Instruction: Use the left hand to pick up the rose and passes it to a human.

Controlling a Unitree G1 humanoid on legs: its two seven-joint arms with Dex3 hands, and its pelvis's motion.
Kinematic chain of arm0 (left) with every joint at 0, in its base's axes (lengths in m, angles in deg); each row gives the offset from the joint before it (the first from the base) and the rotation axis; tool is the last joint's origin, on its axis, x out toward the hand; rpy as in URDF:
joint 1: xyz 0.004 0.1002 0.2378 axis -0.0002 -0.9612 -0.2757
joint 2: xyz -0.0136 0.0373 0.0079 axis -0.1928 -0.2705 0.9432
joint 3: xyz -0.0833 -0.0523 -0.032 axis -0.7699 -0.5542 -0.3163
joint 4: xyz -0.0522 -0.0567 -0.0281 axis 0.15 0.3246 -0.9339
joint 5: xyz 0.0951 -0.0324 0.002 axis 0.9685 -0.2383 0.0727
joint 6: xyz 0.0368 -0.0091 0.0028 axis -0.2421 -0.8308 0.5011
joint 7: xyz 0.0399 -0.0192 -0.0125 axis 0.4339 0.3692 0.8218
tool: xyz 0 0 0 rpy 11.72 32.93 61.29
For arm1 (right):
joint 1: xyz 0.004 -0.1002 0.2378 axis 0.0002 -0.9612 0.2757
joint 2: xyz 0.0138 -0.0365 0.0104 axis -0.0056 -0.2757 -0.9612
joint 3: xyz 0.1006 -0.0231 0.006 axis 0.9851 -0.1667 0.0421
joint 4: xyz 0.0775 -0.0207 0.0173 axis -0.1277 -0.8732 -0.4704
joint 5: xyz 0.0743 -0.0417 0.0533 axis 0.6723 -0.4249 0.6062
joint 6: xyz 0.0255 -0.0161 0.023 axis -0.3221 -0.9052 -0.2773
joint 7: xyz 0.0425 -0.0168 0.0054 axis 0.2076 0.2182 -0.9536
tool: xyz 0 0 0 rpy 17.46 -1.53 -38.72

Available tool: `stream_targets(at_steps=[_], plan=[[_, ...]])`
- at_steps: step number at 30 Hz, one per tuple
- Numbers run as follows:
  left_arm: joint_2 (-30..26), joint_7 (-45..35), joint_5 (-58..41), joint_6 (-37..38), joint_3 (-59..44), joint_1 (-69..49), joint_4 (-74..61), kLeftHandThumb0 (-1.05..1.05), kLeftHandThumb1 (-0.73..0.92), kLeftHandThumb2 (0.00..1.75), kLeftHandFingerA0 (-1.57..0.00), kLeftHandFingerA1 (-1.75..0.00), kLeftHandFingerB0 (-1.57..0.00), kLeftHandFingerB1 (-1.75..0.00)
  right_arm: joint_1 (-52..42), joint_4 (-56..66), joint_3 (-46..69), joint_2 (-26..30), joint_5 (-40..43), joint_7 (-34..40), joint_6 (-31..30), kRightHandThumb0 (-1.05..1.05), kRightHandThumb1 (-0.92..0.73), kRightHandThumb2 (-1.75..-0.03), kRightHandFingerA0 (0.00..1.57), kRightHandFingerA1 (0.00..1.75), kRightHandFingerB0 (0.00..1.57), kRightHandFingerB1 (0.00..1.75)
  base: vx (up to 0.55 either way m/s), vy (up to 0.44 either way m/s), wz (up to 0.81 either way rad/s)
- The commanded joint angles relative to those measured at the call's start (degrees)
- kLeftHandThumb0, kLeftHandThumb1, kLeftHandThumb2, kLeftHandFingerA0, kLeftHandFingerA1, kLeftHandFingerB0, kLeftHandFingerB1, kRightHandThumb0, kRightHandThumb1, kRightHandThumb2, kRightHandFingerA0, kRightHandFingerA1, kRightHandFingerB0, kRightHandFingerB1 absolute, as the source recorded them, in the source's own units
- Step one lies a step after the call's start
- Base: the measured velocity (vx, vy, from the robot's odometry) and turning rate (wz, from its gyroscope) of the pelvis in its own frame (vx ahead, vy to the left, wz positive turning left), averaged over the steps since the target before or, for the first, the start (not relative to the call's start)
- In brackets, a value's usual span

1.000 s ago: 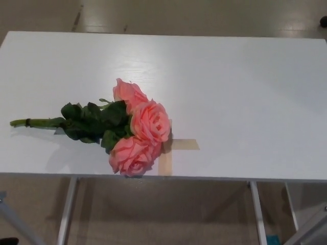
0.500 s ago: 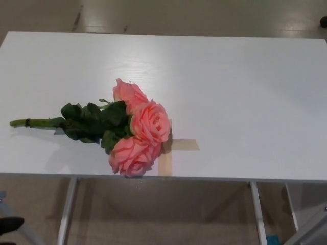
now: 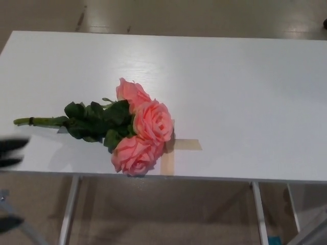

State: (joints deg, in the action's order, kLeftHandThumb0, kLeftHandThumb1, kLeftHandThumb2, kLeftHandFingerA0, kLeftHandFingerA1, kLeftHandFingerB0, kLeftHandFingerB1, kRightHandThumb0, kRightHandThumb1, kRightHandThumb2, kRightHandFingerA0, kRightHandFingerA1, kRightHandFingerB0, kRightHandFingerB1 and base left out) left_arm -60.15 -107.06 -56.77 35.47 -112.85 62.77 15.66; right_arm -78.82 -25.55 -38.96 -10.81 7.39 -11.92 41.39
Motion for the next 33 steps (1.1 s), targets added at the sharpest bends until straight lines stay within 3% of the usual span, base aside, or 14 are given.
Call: stream_targets(at_steps=[1,5,7,8,10,13,15,19,20,21,30,31,32,33], plan=[[-4.3,2.9,2.2,-3.7,3.1,17.5,-3.1,-0.51,0.41,0.54,-0.34,-0.33,-0.32,-0.31,0.2,-0.7,-0.1,0.9,-0.2,1.3,-0.3,-0.51,-0.76,-0.63,0.57,0.65,0.30,0.30,0.00,0.000,0.00],[-4.0,2.5,3.8,-4.3,3.8,19.6,-2.1,-0.51,0.41,0.54,-0.34,-0.33,-0.32,-0.31,0.3,-0.8,-0.2,0.9,-0.2,1.4,-0.4,-0.51,-0.76,-0.63,0.57,0.65,0.30,0.30,0.00,0.000,0.00],[-6.0,2.5,8.8,-8.7,10.0,28.7,3.4,-0.53,0.43,0.54,-0.30,-0.31,-0.28,-0.30,0.3,-0.9,-0.1,0.9,-0.1,1.2,-0.4,-0.51,-0.76,-0.63,0.57,0.66,0.30,0.30,0.00,0.000,0.00],[-6.2,2.3,9.9,-9.0,11.5,30.7,5.4,-0.26,0.20,0.82,-0.10,-0.51,-0.10,-0.50,0.3,-0.9,-0.2,0.9,-0.1,1.2,-0.4,-0.51,-0.76,-0.63,0.57,0.65,0.30,0.30,0.00,0.000,0.00],[-6.5,2.1,16.3,-9.3,18.0,38.2,13.8,-0.28,0.19,0.81,-0.06,-0.51,-0.06,-0.49,0.2,-0.9,-0.4,1.0,-0.3,1.2,-0.3,-0.51,-0.76,-0.63,0.57,0.64,0.29,0.30,0.00,0.000,0.00],[-6.6,2.3,16.5,-8.9,18.6,39.0,14.9,-0.28,0.19,0.81,-0.06,-0.51,-0.06,-0.49,0.2,-0.9,-0.4,1.0,-0.3,1.2,-0.3,-0.51,-0.76,-0.63,0.57,0.64,0.29,0.30,0.00,0.000,0.00],[-5.9,3.6,24.1,-11.3,25.4,45.5,22.6,-0.32,0.19,0.81,0.00,-0.49,0.00,-0.46,0.3,-0.9,-0.4,0.9,-0.3,1.1,-0.3,-0.50,-0.76,-0.63,0.56,0.63,0.29,0.30,0.00,0.000,0.00],[-6.1,4.2,25.1,-11.1,26.9,47.0,24.6,-0.32,0.19,0.81,0.00,-0.49,0.00,-0.46,0.3,-0.9,-0.5,0.9,-0.3,1.1,-0.3,-0.50,-0.76,-0.63,0.56,0.63,0.29,0.30,0.00,0.000,0.00],[-5.0,5.1,32.5,-14.3,33.6,52.6,31.7,-0.65,0.39,0.61,-0.08,-0.25,-0.11,-0.31,0.2,-0.9,-0.7,0.8,-0.5,1.2,-0.2,-0.56,-0.62,-0.93,0.52,0.67,0.23,0.46,0.00,0.000,0.00],[-4.3,5.8,36.2,-14.8,36.8,55.0,35.1,-0.60,0.39,0.76,-0.01,-0.27,-0.06,-0.38,0.3,-0.8,-0.6,0.8,-0.3,1.3,-0.2,-0.50,-0.76,-0.63,0.55,0.63,0.30,0.30,0.00,0.000,0.00],[-3.7,7.6,42.3,-16.1,44.4,60.0,42.7,-0.57,0.37,0.76,-0.05,-0.27,-0.05,-0.36,0.6,-0.8,-0.7,0.7,-0.3,1.4,-0.3,-0.50,-0.76,-0.62,0.57,0.68,0.30,0.31,0.00,0.000,0.00],[-2.7,7.4,42.1,-16.7,45.3,60.9,44.9,-0.56,0.36,0.76,-0.04,-0.24,-0.04,-0.34,0.7,-0.8,-0.7,0.8,-0.3,1.3,-0.3,-0.55,-0.62,-0.93,0.56,0.73,0.23,0.46,0.00,0.000,0.00],[-2.1,7.3,42.0,-17.0,46.0,61.6,46.5,-0.56,0.36,0.77,-0.03,-0.23,-0.03,-0.33,0.8,-0.8,-0.7,0.8,-0.3,1.2,-0.4,-0.49,-0.76,-0.63,0.57,0.69,0.30,0.31,0.00,0.000,0.00],[-1.9,7.3,42.0,-17.1,46.5,62.1,47.6,-0.56,0.36,0.77,-0.03,-0.23,-0.03,-0.33,0.8,-0.9,-0.7,0.9,-0.2,1.2,-0.5,-0.49,-0.76,-0.63,0.57,0.69,0.30,0.31,0.00,0.000,0.00]])
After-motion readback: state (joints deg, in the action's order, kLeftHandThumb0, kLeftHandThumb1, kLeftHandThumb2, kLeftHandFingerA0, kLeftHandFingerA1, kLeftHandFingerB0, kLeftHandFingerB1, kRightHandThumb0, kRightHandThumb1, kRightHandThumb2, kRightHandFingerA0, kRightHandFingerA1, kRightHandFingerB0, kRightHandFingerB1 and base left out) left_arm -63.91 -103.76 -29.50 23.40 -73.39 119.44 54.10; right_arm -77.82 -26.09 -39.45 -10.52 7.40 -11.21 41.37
